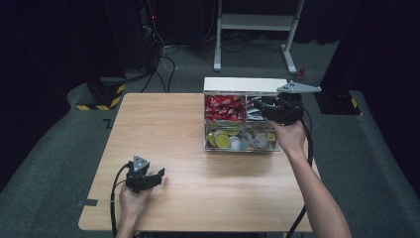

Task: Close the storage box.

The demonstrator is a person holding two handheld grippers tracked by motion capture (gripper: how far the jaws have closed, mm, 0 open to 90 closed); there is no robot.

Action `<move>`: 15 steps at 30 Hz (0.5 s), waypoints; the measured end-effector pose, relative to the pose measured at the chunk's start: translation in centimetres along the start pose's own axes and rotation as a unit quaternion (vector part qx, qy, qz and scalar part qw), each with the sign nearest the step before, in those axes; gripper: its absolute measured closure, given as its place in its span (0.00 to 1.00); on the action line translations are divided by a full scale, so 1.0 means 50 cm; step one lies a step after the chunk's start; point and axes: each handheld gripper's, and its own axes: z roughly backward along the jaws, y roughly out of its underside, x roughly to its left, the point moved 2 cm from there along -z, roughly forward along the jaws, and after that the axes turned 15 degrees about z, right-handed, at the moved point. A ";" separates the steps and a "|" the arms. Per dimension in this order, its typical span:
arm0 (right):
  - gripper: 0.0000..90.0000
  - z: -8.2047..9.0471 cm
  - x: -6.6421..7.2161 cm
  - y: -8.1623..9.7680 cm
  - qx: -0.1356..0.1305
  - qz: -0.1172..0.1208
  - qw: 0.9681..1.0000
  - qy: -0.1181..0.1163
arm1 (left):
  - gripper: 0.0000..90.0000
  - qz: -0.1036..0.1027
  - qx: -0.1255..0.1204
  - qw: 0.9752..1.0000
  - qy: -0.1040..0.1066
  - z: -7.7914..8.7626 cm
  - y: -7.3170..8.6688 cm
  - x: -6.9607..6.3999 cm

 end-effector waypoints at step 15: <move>0.66 -0.002 -0.008 -0.008 -0.002 -0.005 1.000 -0.003 | 0.40 -0.005 -0.036 0.993 0.110 0.036 -0.106 -0.051</move>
